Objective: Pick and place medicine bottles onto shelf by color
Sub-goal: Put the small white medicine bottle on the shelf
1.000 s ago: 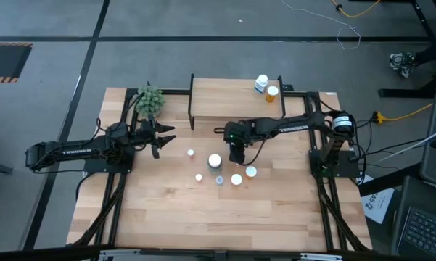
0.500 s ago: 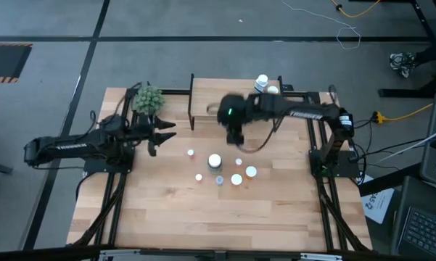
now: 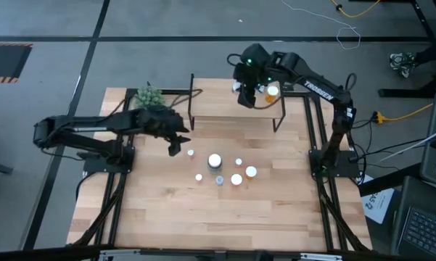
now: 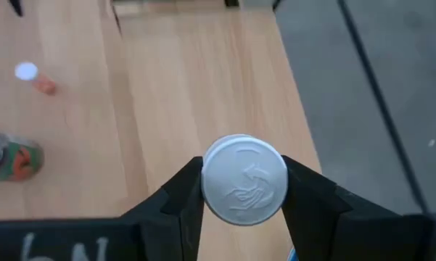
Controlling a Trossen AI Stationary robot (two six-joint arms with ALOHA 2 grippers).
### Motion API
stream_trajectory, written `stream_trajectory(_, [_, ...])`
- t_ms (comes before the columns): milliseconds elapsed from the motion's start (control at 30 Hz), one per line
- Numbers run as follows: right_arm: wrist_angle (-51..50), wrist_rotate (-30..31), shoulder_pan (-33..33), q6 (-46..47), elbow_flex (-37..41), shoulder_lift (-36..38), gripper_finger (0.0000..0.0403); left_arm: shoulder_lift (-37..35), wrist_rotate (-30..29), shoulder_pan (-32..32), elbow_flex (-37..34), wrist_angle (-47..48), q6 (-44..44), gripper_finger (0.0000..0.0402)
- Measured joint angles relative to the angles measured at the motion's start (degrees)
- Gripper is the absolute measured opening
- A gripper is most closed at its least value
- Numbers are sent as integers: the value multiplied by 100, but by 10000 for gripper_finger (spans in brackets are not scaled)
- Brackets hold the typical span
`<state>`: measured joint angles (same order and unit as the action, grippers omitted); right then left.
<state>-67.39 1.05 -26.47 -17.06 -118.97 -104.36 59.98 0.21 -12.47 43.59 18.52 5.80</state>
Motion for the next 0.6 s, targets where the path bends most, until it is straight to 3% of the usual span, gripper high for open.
stream_trajectory(233, [81,-642,-565,-709,766,-21,150,669,7,184,361,53,-39,173])
stream_trajectory(600, [988,-672,-1215,-877,1593,-33,153,960,10,391,424,23,7,173])
